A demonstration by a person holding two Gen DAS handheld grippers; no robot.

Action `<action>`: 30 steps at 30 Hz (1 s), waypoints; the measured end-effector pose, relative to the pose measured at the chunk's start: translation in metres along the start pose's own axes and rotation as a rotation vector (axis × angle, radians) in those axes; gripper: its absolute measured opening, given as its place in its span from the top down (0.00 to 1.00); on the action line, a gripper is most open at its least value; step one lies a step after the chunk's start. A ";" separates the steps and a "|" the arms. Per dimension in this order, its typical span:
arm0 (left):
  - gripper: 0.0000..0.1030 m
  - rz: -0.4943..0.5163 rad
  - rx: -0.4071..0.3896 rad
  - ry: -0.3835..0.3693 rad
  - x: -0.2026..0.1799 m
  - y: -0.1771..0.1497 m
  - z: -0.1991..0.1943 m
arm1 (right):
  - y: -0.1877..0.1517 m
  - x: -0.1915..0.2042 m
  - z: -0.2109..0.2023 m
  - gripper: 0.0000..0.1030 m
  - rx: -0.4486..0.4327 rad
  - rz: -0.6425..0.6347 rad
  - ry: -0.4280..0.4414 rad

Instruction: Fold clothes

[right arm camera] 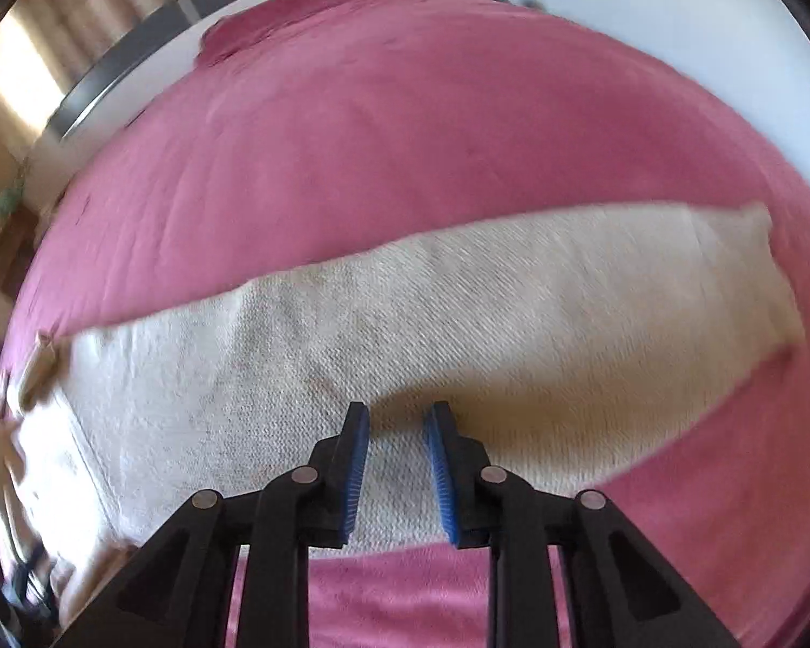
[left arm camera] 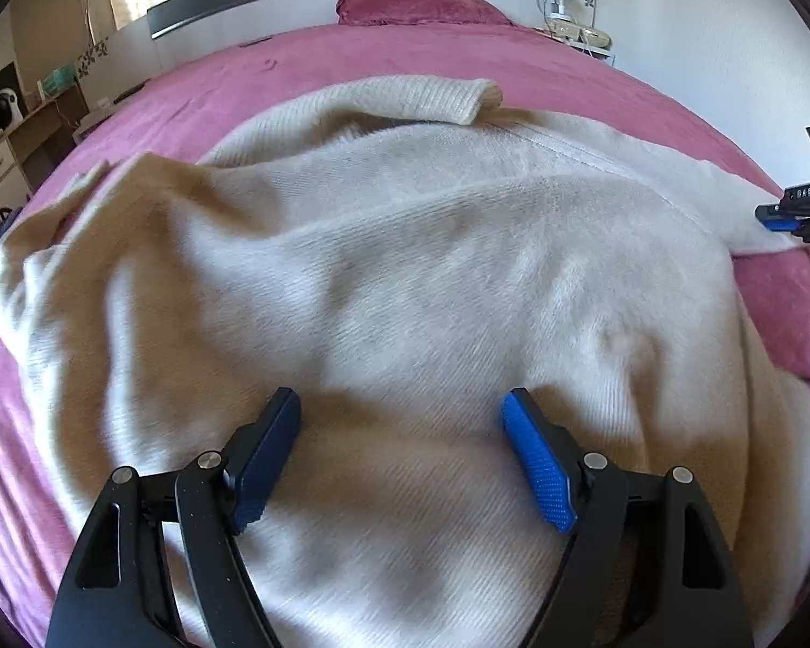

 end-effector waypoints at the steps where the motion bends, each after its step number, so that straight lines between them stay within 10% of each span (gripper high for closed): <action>1: 0.22 -0.003 -0.012 0.011 0.006 -0.003 -0.006 | -0.005 0.001 -0.009 0.78 0.000 0.019 0.007; 9: 0.22 -0.063 -0.081 0.087 0.039 -0.047 -0.049 | -0.121 0.084 -0.092 0.74 0.184 -0.272 0.162; 14: 0.22 -0.243 -0.118 0.065 0.059 -0.076 -0.068 | -0.214 0.168 -0.119 0.73 0.353 -0.279 0.464; 17: 0.22 -0.344 -0.085 0.081 0.082 -0.091 -0.069 | -0.246 0.195 -0.101 0.73 0.380 -0.318 0.443; 22: 0.22 -0.500 -0.054 0.057 0.118 -0.104 -0.076 | -0.255 0.208 -0.048 0.70 0.424 -0.239 0.401; 30: 0.11 -0.413 -0.003 0.044 0.092 -0.109 -0.064 | -0.263 0.216 -0.026 0.67 0.469 -0.091 0.479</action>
Point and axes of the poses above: each gripper's, at about its wrist camera, not at the fingertips, and z roughly the way its jaws point, x to its left, y to its top, the point moved 10 cm from there along z, roughly the way its jaws point, and after that the axes turned 1 degree about -z, right-handed, at the moved point
